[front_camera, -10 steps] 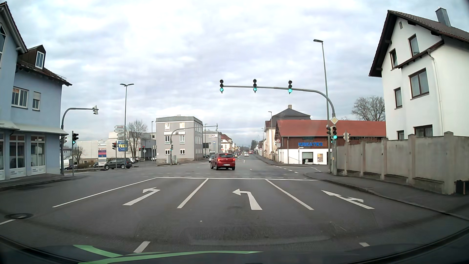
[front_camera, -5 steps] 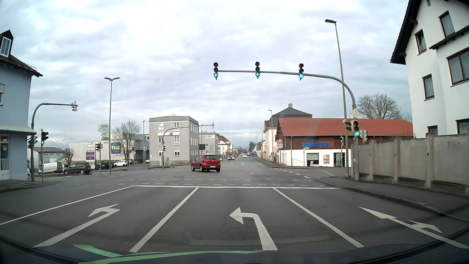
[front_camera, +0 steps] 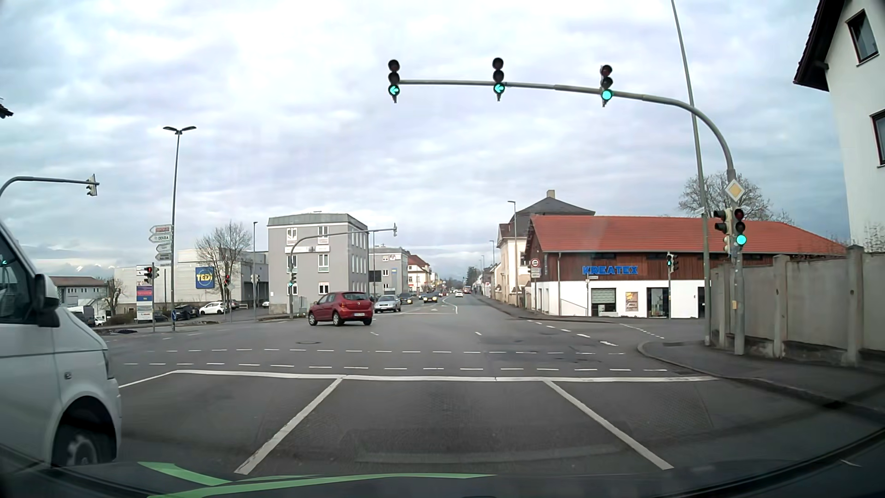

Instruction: Follow the waypoints while adhering to traffic rules and regulations

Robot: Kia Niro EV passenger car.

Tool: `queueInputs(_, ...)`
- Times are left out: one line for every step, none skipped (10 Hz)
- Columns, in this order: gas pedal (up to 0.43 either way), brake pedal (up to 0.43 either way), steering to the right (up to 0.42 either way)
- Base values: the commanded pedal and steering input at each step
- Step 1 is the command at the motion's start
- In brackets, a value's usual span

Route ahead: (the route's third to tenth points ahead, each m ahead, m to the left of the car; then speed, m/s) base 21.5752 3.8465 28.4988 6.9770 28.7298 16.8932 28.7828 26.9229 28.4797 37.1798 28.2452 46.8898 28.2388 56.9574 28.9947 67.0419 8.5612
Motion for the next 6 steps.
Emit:
queueInputs(0.000,0.000,0.004)
queueInputs(0.000,0.000,0.005)
queueInputs(0.000,0.000,0.004)
queueInputs(0.000,0.000,0.004)
queueInputs(0.000,0.000,0.004)
queueInputs(0.000,0.049,0.004)
